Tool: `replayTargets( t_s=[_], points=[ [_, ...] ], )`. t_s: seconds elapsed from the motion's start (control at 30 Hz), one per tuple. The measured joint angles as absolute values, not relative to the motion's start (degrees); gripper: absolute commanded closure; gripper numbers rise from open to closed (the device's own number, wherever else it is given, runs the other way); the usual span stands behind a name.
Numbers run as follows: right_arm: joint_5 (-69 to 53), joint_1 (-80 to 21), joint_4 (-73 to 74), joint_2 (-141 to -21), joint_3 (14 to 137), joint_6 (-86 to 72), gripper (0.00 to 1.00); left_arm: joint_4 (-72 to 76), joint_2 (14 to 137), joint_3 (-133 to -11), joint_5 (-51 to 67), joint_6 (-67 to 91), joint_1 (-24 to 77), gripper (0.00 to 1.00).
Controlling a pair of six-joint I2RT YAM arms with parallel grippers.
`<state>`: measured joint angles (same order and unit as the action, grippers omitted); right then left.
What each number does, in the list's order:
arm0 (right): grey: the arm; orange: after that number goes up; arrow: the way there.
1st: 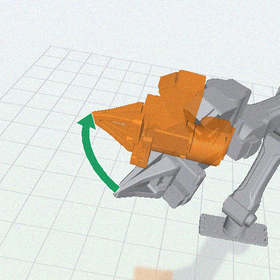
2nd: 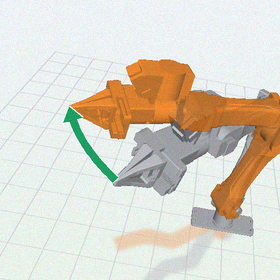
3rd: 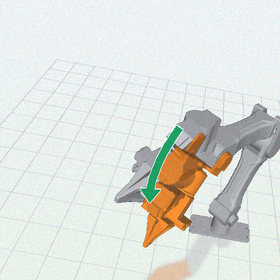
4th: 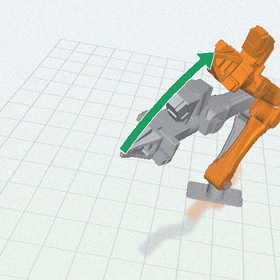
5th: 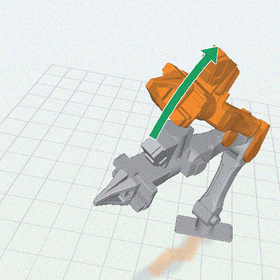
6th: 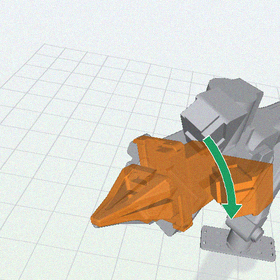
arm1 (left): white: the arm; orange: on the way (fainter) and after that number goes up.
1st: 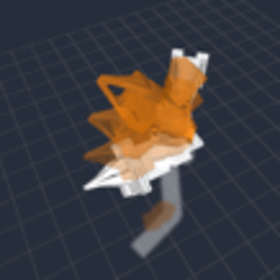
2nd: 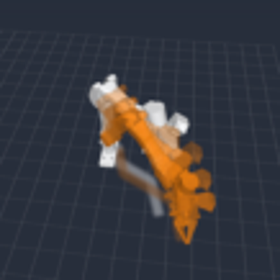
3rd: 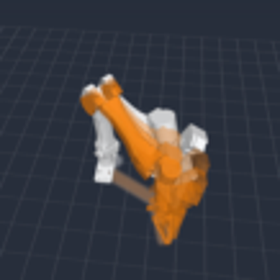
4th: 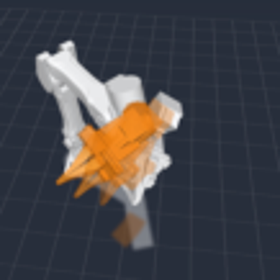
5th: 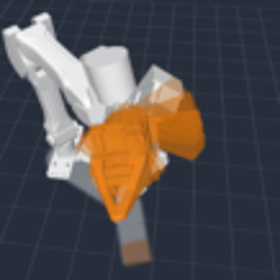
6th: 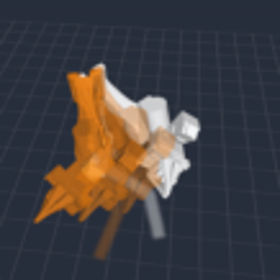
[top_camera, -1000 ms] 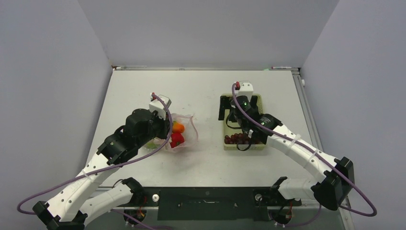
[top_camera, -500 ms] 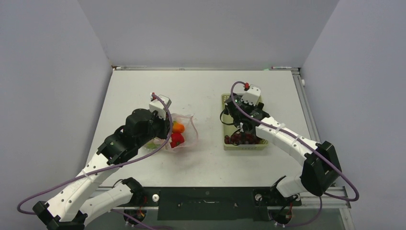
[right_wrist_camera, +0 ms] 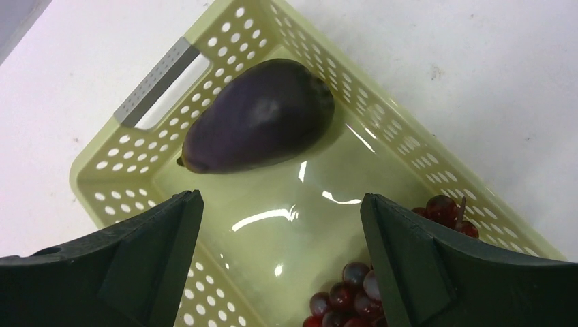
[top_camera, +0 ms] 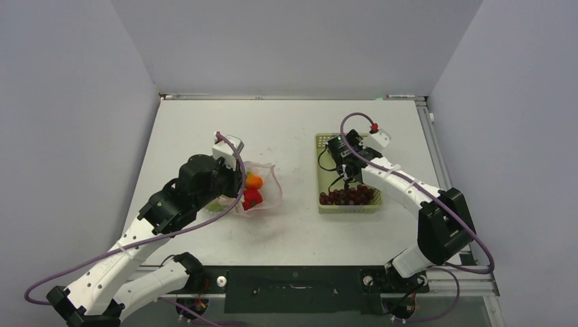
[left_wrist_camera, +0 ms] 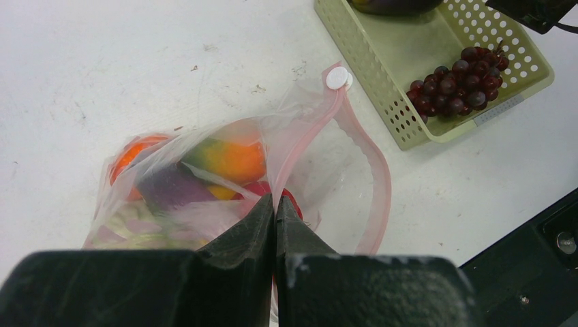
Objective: Place the food in the zip-top bag and seal the zipper
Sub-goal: Pick up the fake vegetable from the bin.
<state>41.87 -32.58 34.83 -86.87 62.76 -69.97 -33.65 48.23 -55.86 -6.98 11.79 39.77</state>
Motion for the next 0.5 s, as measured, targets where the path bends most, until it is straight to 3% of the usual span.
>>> replayTargets(
  t_s=[0.5],
  points=[
    [37.01,-27.64,30.41,-92.71,62.78,-80.88,0.1,-33.65,48.12,-55.86,-6.98,11.79,39.77,1.0]
  ],
)
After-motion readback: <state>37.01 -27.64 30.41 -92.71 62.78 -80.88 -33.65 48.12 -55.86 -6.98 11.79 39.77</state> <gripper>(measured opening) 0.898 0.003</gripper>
